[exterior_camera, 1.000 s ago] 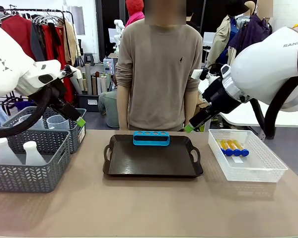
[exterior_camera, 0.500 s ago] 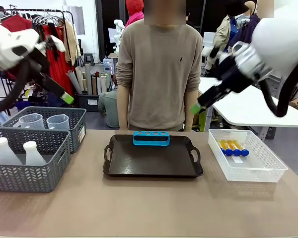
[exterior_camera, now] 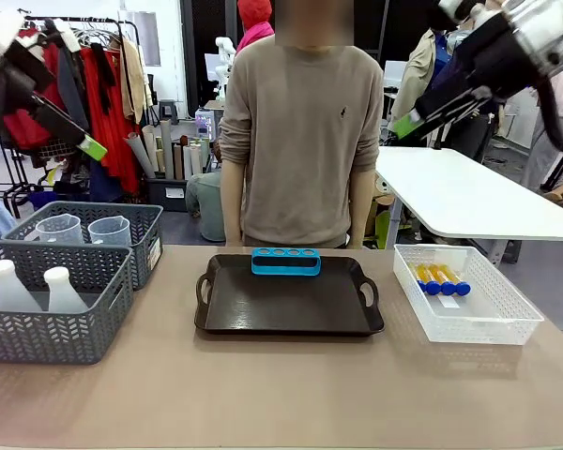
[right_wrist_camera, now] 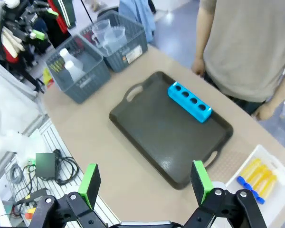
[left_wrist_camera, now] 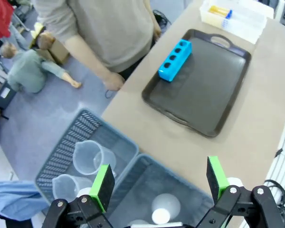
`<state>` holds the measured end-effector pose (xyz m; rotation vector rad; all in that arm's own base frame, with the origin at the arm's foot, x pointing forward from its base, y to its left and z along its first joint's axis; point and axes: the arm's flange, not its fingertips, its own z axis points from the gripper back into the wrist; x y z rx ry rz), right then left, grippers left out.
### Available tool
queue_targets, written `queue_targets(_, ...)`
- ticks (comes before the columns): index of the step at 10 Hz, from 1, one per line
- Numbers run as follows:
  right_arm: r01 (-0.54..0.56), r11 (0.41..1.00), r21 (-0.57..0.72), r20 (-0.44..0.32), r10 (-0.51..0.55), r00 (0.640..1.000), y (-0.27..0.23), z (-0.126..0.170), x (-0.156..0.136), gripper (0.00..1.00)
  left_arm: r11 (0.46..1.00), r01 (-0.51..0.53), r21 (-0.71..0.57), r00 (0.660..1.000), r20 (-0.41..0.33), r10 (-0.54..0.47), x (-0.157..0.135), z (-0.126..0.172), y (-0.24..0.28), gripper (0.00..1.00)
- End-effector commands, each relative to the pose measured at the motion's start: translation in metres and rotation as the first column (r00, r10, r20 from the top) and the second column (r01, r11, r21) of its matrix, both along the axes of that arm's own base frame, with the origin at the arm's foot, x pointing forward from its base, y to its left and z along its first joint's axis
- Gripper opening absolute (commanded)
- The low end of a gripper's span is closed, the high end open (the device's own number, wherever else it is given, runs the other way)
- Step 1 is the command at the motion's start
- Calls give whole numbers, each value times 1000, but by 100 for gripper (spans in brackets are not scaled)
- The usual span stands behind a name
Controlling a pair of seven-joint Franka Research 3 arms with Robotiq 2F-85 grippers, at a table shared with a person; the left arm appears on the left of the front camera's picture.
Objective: Prepare the laboratory tools.
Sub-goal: Pick up one Large Measuring Cup and place it on the Handle tray.
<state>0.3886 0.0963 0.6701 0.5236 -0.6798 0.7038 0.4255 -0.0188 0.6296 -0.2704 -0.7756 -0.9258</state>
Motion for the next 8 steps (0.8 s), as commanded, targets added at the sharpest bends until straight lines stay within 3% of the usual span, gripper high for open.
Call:
queue_targets(1,-41,998,43,4,41,999,-19,7,0,100,1000,0,-15,999,36,1,8,9,17,100)
queue_targets(5,-13,999,-35,-6,13,1000,-45,25,3,100,999,-19,-28,997,70,21,11,31,28,100)
queue_targets(8,-44,996,-83,1,44,999,-69,28,-1,100,999,-4,-54,999,41,6,14,36,25,100)
